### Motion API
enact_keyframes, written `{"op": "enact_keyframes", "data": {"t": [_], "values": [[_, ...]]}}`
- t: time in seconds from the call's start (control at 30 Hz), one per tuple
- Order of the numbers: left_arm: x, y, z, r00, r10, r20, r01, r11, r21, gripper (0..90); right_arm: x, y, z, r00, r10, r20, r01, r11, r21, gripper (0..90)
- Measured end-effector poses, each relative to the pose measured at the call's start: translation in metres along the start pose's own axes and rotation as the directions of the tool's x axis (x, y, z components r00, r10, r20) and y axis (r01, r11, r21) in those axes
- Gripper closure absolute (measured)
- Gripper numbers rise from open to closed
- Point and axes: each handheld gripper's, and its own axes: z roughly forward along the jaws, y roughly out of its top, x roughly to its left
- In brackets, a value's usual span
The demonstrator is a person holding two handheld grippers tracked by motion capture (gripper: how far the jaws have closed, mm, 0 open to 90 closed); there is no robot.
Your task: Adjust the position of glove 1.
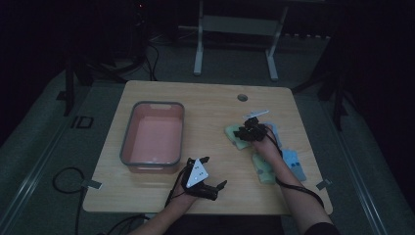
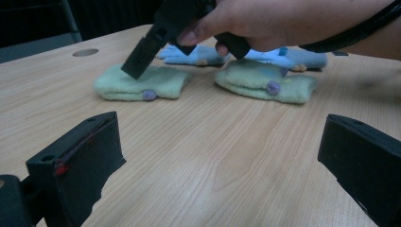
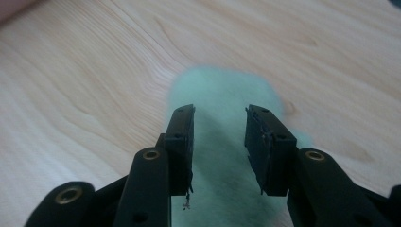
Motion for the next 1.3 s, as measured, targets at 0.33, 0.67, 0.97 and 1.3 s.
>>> {"op": "enact_keyframes", "data": {"t": [0.33, 0.67, 0.97, 1.3], "values": [[0.001, 0.000, 0.000, 1.0000, -0.006, 0.001, 0.006, 1.0000, 0.000, 0.7, -0.001, -0.004, 0.008, 1.0000, 0.007, -0.007, -0.007, 1.000, 0.018, 68.0], [0.001, 0.000, 0.000, 0.9999, -0.011, 0.000, 0.011, 0.9999, 0.002, 0.7, 0.003, 0.000, 0.009, 0.9998, -0.003, 0.020, 0.002, 0.999, 0.034, 83.4], [0.002, 0.000, 0.000, 0.9999, -0.016, 0.001, 0.016, 0.9999, 0.001, 0.7, 0.015, 0.017, -0.007, 0.9970, 0.051, 0.058, -0.051, 0.999, -0.002, 87.1], [0.002, 0.000, 0.000, 0.9999, -0.014, -0.005, 0.014, 0.9999, 0.003, 0.7, 0.037, 0.046, -0.046, 0.9885, 0.097, 0.116, -0.085, 0.991, -0.100, 87.2]]}}
